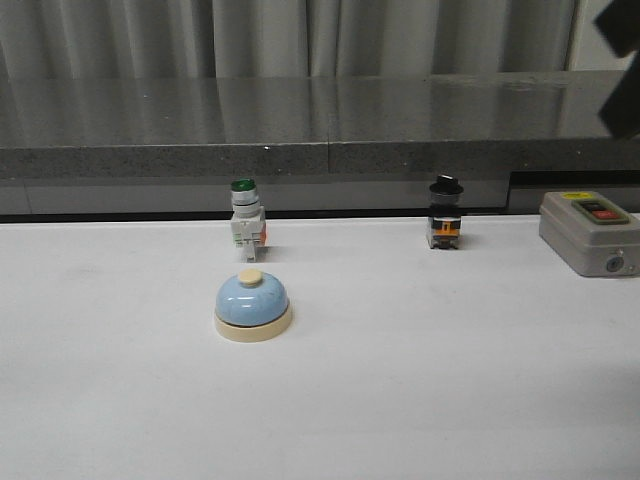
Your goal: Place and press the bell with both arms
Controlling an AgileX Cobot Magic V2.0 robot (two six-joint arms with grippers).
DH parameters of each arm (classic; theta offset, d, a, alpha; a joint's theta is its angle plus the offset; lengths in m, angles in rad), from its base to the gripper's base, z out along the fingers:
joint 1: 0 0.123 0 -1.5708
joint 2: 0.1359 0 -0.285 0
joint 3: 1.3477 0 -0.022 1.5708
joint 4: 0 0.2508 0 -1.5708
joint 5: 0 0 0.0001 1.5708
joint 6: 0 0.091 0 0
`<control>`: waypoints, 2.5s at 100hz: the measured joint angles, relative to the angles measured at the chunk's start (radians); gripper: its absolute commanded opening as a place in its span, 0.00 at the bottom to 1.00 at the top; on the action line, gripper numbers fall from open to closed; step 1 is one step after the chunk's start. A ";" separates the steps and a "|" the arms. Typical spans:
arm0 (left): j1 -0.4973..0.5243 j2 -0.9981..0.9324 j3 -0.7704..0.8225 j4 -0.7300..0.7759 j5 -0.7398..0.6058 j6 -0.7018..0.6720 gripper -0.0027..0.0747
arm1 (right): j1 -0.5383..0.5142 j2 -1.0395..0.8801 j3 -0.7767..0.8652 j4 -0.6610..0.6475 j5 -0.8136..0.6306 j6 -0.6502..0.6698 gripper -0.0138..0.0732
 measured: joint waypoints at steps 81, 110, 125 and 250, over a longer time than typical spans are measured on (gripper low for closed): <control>0.000 0.000 0.000 0.000 0.000 0.000 0.01 | 0.331 0.762 -0.676 0.000 0.204 -0.004 0.08; 0.000 0.000 0.000 0.000 0.000 0.000 0.01 | 0.346 0.924 -0.832 0.000 0.251 -0.004 0.08; 0.000 0.000 0.000 0.000 0.000 0.000 0.01 | 0.346 0.982 -0.872 0.000 0.263 -0.004 0.08; 0.000 0.000 0.000 0.000 0.000 0.000 0.01 | -0.006 0.350 -0.262 0.010 0.223 0.061 0.08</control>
